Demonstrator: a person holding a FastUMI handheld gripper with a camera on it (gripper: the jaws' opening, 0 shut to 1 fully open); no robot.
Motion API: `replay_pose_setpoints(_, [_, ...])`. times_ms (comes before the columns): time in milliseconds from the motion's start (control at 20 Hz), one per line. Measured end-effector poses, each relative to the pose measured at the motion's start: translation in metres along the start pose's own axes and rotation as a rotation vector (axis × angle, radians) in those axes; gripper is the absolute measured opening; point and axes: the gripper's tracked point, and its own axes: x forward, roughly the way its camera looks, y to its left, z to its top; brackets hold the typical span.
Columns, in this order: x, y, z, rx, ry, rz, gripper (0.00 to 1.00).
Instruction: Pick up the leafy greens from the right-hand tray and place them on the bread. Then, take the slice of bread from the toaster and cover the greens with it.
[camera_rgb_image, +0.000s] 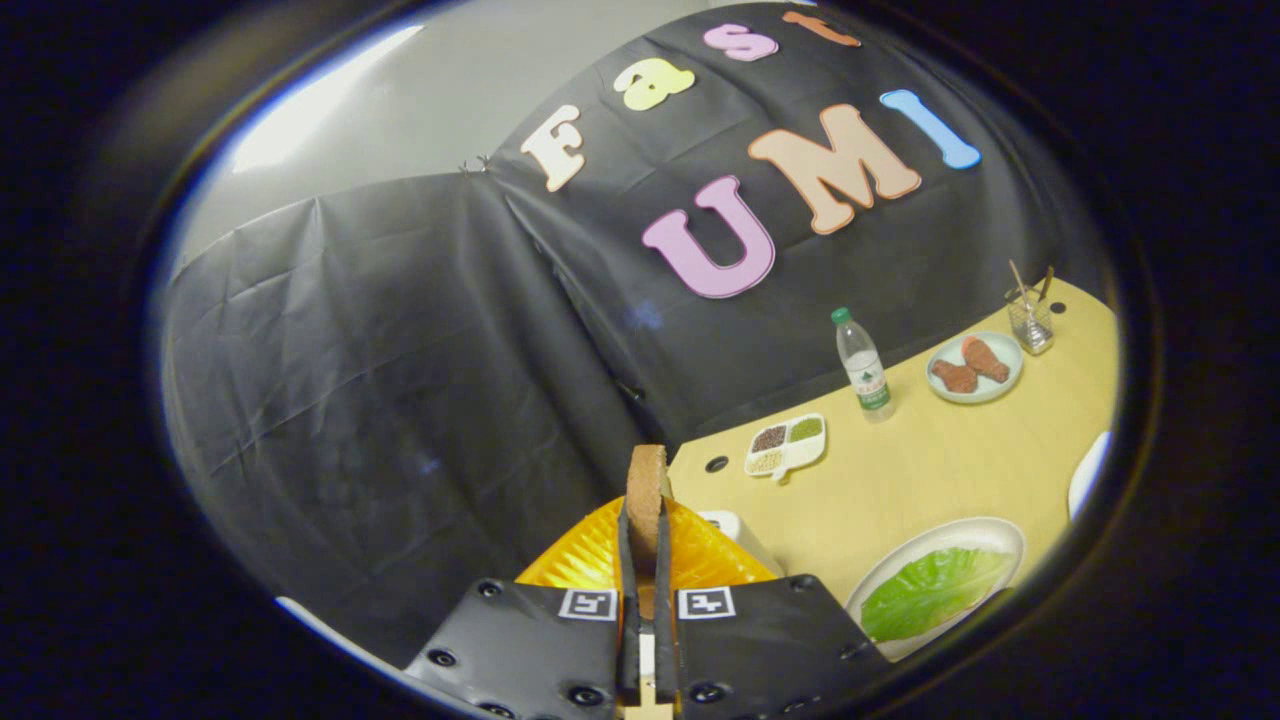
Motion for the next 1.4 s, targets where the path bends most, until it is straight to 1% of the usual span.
replay_pose_setpoints(150, [-0.024, -0.013, 0.015, 0.023, -0.04, 0.003, 0.08])
replay_pose_setpoints(350, [-0.049, -0.054, 0.013, 0.055, -0.054, -0.024, 0.08])
replay_pose_setpoints(650, [-0.066, -0.128, -0.012, 0.184, -0.036, -0.074, 0.08])
replay_pose_setpoints(750, [-0.067, -0.151, -0.027, 0.213, -0.021, -0.095, 0.08])
replay_pose_setpoints(1150, [-0.058, -0.244, -0.093, 0.259, 0.107, -0.247, 0.08])
replay_pose_setpoints(1300, [-0.06, -0.275, -0.11, 0.22, 0.143, -0.325, 0.08])
replay_pose_setpoints(1400, [-0.061, -0.287, -0.116, 0.191, 0.164, -0.358, 0.08])
